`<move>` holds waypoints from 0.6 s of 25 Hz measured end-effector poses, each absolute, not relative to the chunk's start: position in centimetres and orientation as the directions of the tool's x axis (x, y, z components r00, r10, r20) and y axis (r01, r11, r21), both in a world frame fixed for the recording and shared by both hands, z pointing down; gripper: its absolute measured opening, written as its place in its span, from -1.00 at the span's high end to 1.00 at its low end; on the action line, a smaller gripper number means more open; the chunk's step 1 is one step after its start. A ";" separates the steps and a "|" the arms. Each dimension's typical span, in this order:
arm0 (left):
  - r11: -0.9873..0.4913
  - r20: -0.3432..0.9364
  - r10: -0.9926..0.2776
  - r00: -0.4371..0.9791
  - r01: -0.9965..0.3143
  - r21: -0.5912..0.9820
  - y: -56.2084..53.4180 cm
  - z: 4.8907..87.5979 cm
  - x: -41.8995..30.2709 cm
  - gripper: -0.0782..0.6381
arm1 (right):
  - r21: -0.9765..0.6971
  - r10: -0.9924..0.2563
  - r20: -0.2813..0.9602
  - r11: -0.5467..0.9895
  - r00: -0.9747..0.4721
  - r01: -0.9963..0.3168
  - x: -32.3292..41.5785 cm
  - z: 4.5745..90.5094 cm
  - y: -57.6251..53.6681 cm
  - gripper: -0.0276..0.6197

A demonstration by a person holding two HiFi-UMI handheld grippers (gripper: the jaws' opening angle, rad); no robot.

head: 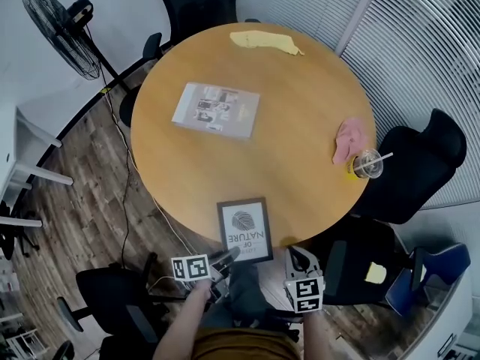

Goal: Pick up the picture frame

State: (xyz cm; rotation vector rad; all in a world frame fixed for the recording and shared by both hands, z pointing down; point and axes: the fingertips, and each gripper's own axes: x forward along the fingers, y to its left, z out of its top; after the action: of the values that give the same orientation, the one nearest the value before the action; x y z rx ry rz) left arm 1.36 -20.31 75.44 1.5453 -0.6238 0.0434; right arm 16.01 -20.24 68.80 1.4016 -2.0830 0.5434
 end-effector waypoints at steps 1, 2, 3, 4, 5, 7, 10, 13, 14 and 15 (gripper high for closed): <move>0.068 0.379 -0.366 0.850 -0.382 0.922 -20.4 75.0 1.5 0.57 | -0.010 -0.700 0.653 0.375 -0.290 -0.927 16.0 68.7 -20.1 0.88; 0.073 0.362 -0.378 0.852 -0.362 0.929 -20.5 74.5 1.8 0.60 | -0.007 -0.701 0.652 0.376 -0.289 -0.927 16.0 68.6 -20.0 0.88; 0.072 0.350 -0.386 0.854 -0.350 0.934 -20.5 74.0 2.0 0.63 | -0.010 -0.704 0.648 0.372 -0.290 -0.928 16.0 68.4 -20.0 0.88; 0.067 0.343 -0.390 0.854 -0.345 0.936 -20.6 73.7 2.2 0.65 | -0.014 -0.708 0.645 0.367 -0.289 -0.930 16.0 68.3 -20.0 0.88; 0.060 0.340 -0.392 0.855 -0.346 0.936 -20.7 73.4 2.4 0.66 | -0.017 -0.712 0.640 0.363 -0.289 -0.931 16.0 68.1 -19.9 0.88; 0.045 0.340 -0.392 0.855 -0.351 0.935 -20.9 73.1 2.8 0.67 | -0.022 -0.722 0.624 0.365 -0.298 -0.931 15.8 67.6 -20.0 0.88; 0.031 0.334 -0.397 0.854 -0.352 0.936 -21.0 72.2 3.1 0.68 | -0.011 -0.731 0.615 0.367 -0.295 -0.930 15.8 67.1 -19.7 0.88; 0.025 0.331 -0.404 0.853 -0.351 0.936 -20.8 71.5 3.0 0.68 | -0.007 -0.741 0.606 0.358 -0.288 -0.934 15.7 66.6 -19.3 0.88; 0.020 0.330 -0.404 0.853 -0.353 0.936 -20.7 71.3 3.0 0.68 | -0.007 -0.742 0.606 0.356 -0.287 -0.934 15.7 66.5 -19.1 0.88; 0.015 0.328 -0.405 0.854 -0.352 0.936 -20.5 71.2 2.9 0.68 | -0.007 -0.743 0.605 0.355 -0.286 -0.935 15.6 66.3 -18.9 0.88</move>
State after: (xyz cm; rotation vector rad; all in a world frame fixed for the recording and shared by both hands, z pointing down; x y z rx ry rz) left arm 2.86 -20.49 71.16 1.5878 -0.6107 -0.0454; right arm 15.60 -18.88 66.33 1.4546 -2.1132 0.4980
